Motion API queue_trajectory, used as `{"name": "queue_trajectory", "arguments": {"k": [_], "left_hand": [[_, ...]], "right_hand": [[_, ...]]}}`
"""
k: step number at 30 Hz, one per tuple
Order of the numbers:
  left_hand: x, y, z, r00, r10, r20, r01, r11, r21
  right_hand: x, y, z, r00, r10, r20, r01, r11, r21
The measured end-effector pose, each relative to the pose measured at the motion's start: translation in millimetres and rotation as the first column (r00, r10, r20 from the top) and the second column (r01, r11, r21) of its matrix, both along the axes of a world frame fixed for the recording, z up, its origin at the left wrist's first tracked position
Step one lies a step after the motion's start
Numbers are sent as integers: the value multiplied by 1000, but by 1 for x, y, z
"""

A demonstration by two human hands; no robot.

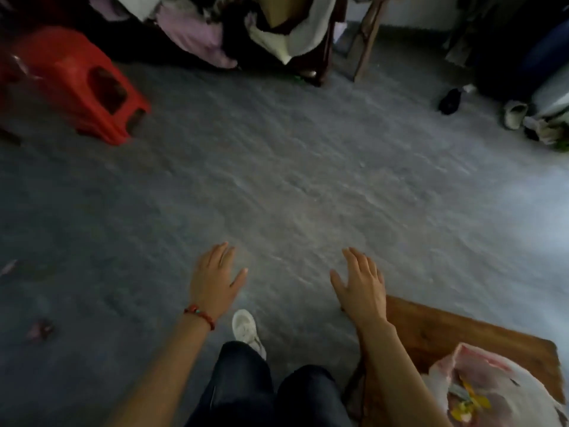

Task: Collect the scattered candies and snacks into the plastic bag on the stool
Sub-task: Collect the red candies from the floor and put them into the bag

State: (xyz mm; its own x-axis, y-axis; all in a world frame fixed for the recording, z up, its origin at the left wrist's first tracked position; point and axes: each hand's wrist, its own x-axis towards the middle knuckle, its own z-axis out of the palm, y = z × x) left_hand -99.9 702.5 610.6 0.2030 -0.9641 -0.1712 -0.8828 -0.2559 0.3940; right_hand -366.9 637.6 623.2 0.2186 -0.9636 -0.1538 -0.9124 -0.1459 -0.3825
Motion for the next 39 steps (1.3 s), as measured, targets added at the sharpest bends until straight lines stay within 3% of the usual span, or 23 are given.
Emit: {"name": "queue_trajectory", "arguments": {"k": [7,13,26,39], "left_hand": [[128,7,3,969,243,32,-243,970,-21],[216,25,11,887,460,50,-457,888,-54],[317,36,13,542,838,61,-836,545,-61],[403,34,23,278,956,88,-954,286,-93]], "right_hand": [[150,-53,0,960,280,24,-279,960,-27],[272,-85,9,876,479,61,-478,878,-30],[477,-164,9,578,810,98,-814,580,5],[662,-185,21,286,953,99,-957,289,-13]]}}
